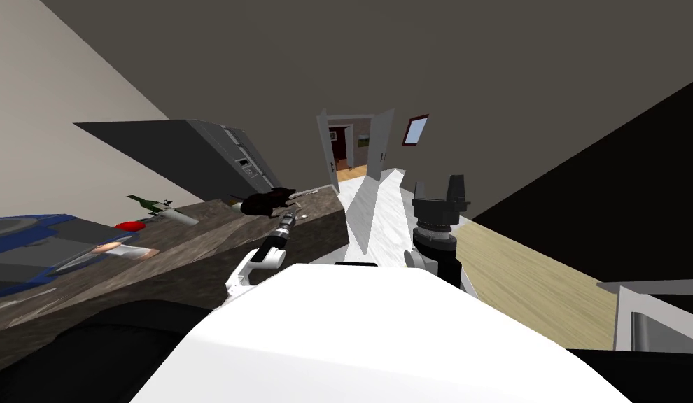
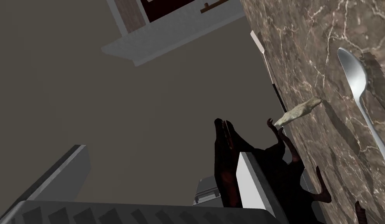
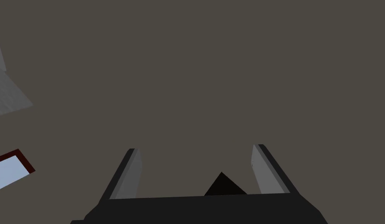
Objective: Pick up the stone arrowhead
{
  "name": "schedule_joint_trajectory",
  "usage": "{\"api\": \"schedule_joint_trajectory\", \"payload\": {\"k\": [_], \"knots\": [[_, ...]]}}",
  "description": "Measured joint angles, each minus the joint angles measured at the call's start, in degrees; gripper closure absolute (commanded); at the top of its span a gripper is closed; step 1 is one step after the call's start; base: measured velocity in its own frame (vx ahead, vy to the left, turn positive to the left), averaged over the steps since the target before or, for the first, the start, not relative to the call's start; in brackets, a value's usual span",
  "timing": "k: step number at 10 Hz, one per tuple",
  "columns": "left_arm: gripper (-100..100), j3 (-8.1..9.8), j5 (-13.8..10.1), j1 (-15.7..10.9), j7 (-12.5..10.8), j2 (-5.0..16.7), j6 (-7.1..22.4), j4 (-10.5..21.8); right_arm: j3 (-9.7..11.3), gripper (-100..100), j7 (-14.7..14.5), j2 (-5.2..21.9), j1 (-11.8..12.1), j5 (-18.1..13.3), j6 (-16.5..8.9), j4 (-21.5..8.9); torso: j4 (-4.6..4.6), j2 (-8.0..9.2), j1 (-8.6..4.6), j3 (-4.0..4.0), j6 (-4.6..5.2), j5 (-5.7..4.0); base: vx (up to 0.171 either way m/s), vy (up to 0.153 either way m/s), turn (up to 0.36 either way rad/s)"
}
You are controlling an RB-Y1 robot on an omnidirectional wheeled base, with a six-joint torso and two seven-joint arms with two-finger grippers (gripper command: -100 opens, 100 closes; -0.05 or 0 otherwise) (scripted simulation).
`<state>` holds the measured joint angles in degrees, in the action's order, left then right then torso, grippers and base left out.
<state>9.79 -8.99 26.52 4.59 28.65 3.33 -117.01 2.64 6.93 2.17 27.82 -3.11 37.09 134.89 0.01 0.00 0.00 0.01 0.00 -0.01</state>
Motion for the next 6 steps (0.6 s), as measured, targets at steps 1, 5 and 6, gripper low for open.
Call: {"api": "schedule_joint_trajectory", "payload": {"k": [1,5,6], "knots": [[-100,-0.03,0.33,-0.32,0.25,0.34,1.35,0.82,0.00,0,0.00,0.00,0.01,0.00,0.00,0.00,-0.01,-0.03,0.05,-0.02,-0.03,0.01,0.031,-0.021,-0.155],[-100,1.17,1.12,0.69,0.22,4.44,4.24,5.74,0.00,0,0.00,0.00,0.00,0.00,0.00,0.00,-0.04,-0.17,0.13,-0.10,0.01,0.03,0.050,-0.003,-0.182],[-100,1.48,1.61,1.15,0.39,5.83,4.98,7.88,-0.01,0,0.00,0.01,0.01,0.00,0.00,0.00,-0.05,-0.24,0.19,-0.14,-0.02,0.04,0.057,0.018,-0.051]]}}
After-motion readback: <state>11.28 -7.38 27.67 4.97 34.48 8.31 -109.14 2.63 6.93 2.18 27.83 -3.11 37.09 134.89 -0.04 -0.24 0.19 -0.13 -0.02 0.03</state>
